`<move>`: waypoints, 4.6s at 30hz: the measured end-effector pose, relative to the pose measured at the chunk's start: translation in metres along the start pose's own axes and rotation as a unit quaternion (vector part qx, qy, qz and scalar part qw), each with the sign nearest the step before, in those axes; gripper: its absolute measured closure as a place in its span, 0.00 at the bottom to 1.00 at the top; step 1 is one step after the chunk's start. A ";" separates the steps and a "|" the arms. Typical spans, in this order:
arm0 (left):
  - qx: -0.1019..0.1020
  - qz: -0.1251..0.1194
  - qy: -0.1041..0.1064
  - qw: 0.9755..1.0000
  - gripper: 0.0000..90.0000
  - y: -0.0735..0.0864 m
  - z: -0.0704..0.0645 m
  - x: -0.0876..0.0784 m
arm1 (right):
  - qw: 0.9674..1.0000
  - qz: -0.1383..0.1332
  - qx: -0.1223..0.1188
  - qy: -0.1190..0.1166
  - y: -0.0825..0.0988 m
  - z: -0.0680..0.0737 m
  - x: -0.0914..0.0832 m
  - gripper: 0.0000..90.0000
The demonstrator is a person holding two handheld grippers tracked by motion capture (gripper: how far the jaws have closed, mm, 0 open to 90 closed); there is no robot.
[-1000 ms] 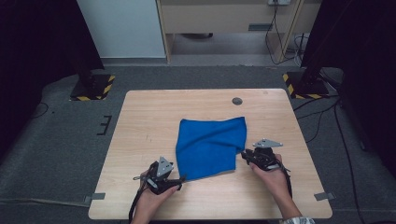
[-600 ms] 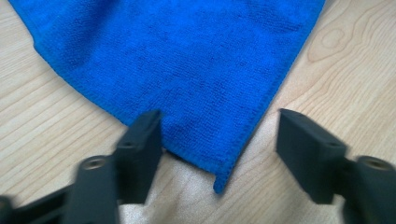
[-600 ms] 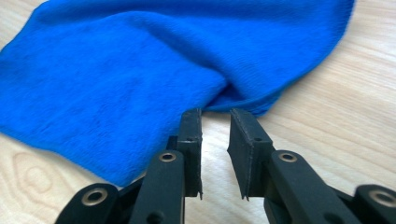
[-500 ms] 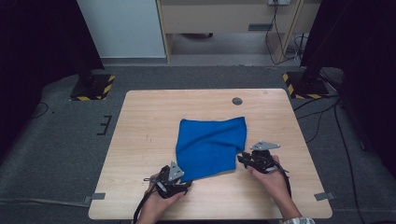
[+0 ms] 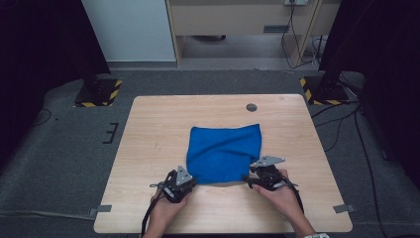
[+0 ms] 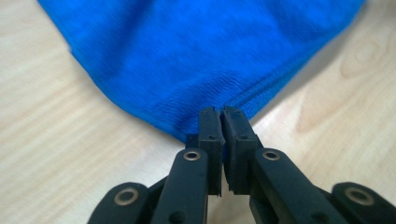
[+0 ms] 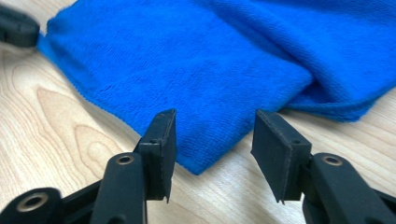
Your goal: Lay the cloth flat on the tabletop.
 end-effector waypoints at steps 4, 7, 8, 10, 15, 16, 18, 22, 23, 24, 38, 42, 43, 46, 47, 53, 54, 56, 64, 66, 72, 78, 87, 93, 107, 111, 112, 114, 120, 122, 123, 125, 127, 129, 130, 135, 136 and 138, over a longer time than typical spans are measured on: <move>-0.013 -0.012 -0.012 1.000 0.97 -0.003 0.009 -0.001 | 1.000 -0.006 -0.013 -0.001 -0.002 0.007 0.000 0.48; -0.025 -0.022 -0.018 0.999 0.97 -0.005 0.018 -0.004 | 1.000 -0.011 -0.017 -0.010 -0.003 0.013 -0.001 0.42; -0.030 -0.027 -0.019 0.999 0.97 -0.006 0.022 -0.006 | 1.000 -0.012 -0.016 -0.014 -0.003 0.015 0.000 0.39; -0.043 -0.042 -0.023 0.998 0.97 -0.006 0.031 -0.009 | 0.999 -0.010 -0.032 -0.008 -0.003 0.021 0.002 0.35; -0.069 -0.064 -0.015 0.995 0.97 -0.007 0.040 -0.015 | 0.999 0.005 -0.047 0.015 -0.004 0.028 0.015 0.40; -0.070 -0.066 -0.015 0.995 0.97 -0.007 0.040 -0.016 | 0.999 0.005 -0.046 0.023 -0.005 0.028 0.017 0.42; -0.073 -0.070 -0.014 0.995 0.97 -0.007 0.040 -0.017 | 0.999 0.000 -0.038 0.028 -0.006 0.027 0.020 0.49; -0.069 -0.073 -0.013 0.995 0.98 -0.008 0.038 -0.017 | 0.998 -0.020 -0.030 0.047 -0.010 0.024 0.018 0.80; -0.069 -0.075 -0.012 0.995 0.98 -0.009 0.037 -0.018 | 0.998 -0.023 -0.027 0.052 -0.011 0.023 0.016 0.84; -0.067 -0.076 -0.011 0.995 0.98 -0.010 0.036 -0.019 | 0.998 -0.026 -0.027 0.053 -0.012 0.023 0.014 0.86; -0.023 -0.070 -0.018 0.997 0.97 -0.027 0.020 -0.014 | 0.998 0.008 -0.055 0.031 -0.048 0.010 -0.032 0.87; -0.021 -0.039 -0.021 0.999 0.97 -0.016 0.026 -0.004 | 0.998 0.024 -0.056 0.014 -0.051 0.004 -0.006 0.84; -0.020 -0.031 -0.023 0.999 0.97 -0.013 0.027 -0.001 | 0.998 0.030 -0.053 0.012 -0.050 0.002 0.004 0.81; -0.031 -0.021 -0.019 0.999 0.97 -0.008 0.030 0.002 | 0.998 0.038 -0.040 0.007 -0.046 -0.001 0.020 0.66; -0.031 -0.019 -0.017 0.999 0.97 -0.007 0.030 0.002 | 0.999 0.035 -0.034 0.006 -0.045 0.000 0.021 0.62; -0.021 -0.012 -0.018 1.000 0.97 -0.007 0.027 0.005 | 0.999 0.008 -0.045 0.004 -0.037 0.008 -0.003 0.45; -0.022 -0.012 -0.018 1.000 0.97 -0.007 0.027 0.005 | 0.999 0.004 -0.042 0.000 -0.034 0.010 -0.008 0.45; -0.023 -0.010 -0.019 1.000 0.97 -0.006 0.028 0.006 | 0.999 -0.006 -0.036 -0.003 -0.025 0.010 -0.017 0.45; -0.019 -0.005 -0.017 1.000 0.96 -0.005 0.027 0.007 | 1.000 -0.021 -0.009 0.000 -0.002 0.010 -0.034 0.54; -0.020 -0.005 -0.017 1.000 0.96 -0.004 0.028 0.007 | 0.999 -0.032 -0.003 -0.001 0.001 0.011 -0.039 0.59; -0.018 -0.002 -0.015 1.000 0.95 -0.004 0.024 0.007 | 1.000 0.004 0.001 0.015 0.009 0.011 -0.025 0.60; -0.018 -0.004 -0.015 1.000 0.94 -0.004 0.023 0.006 | 0.998 0.052 -0.016 0.035 0.015 0.009 -0.008 0.58; -0.021 -0.004 -0.013 1.000 0.91 -0.003 0.022 0.006 | 0.998 0.057 -0.010 0.035 0.025 -0.007 -0.023 0.74; -0.016 -0.004 0.001 1.000 0.92 -0.002 0.017 0.000 | 0.997 0.067 -0.006 0.024 0.024 -0.011 -0.027 0.93; -0.004 -0.001 0.040 0.999 0.97 -0.002 0.000 -0.009 | 0.998 0.066 -0.005 0.016 0.038 -0.017 -0.061 0.95; -0.011 0.003 0.042 0.999 0.97 0.001 0.003 -0.015 | 0.997 0.070 -0.008 0.010 0.038 -0.015 -0.059 0.95; -0.012 0.004 0.044 0.999 0.97 0.001 0.004 -0.016 | 0.997 0.072 -0.009 0.006 0.038 -0.014 -0.060 0.95; -0.013 0.006 0.047 0.999 0.97 0.002 0.003 -0.017 | 0.997 0.073 -0.008 0.004 0.038 -0.013 -0.061 0.94; -0.032 -0.018 0.048 0.998 0.74 0.003 0.003 -0.028 | 0.998 0.068 -0.011 -0.007 0.040 -0.007 -0.066 0.63; -0.039 -0.030 0.045 0.998 0.63 0.002 0.003 -0.033 | 0.998 0.059 -0.012 -0.005 0.039 -0.005 -0.066 0.52; -0.042 -0.033 0.046 0.998 0.61 0.002 0.003 -0.034 | 0.998 0.059 -0.012 -0.006 0.038 -0.005 -0.066 0.48; -0.046 -0.037 0.042 0.997 0.57 0.002 0.005 -0.035 | 0.998 0.060 -0.012 -0.004 0.037 -0.003 -0.062 0.41; -0.049 -0.036 0.038 0.997 0.54 0.002 0.008 -0.033 | 0.998 0.061 -0.017 0.000 0.036 -0.001 -0.059 0.37; -0.052 -0.037 0.034 0.997 0.50 0.002 0.011 -0.031 | 0.998 0.056 -0.021 0.003 0.035 0.000 -0.056 0.32; -0.052 -0.038 0.031 0.997 0.48 0.002 0.013 -0.030 | 0.998 0.052 -0.023 0.005 0.034 -0.001 -0.055 0.30; -0.052 -0.050 0.018 0.997 0.36 -0.003 0.024 -0.024 | 0.999 0.034 -0.017 0.009 0.029 -0.004 -0.051 0.17; -0.054 -0.052 0.016 0.997 0.33 -0.004 0.026 -0.022 | 0.999 0.030 -0.016 0.008 0.028 -0.005 -0.050 0.15; -0.053 -0.054 0.013 0.997 0.28 -0.005 0.029 -0.019 | 1.000 0.021 -0.017 0.007 0.025 -0.004 -0.047 0.12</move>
Point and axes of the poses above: each handheld gripper's, and its own axes: x roughly forward along the jaws, y roughly out of its underside, z roughly to its left, the point moved 1 cm from there along x, roughly forward along the jaws, and after that the axes turned 9 degrees about -y, right-handed, at the moved point
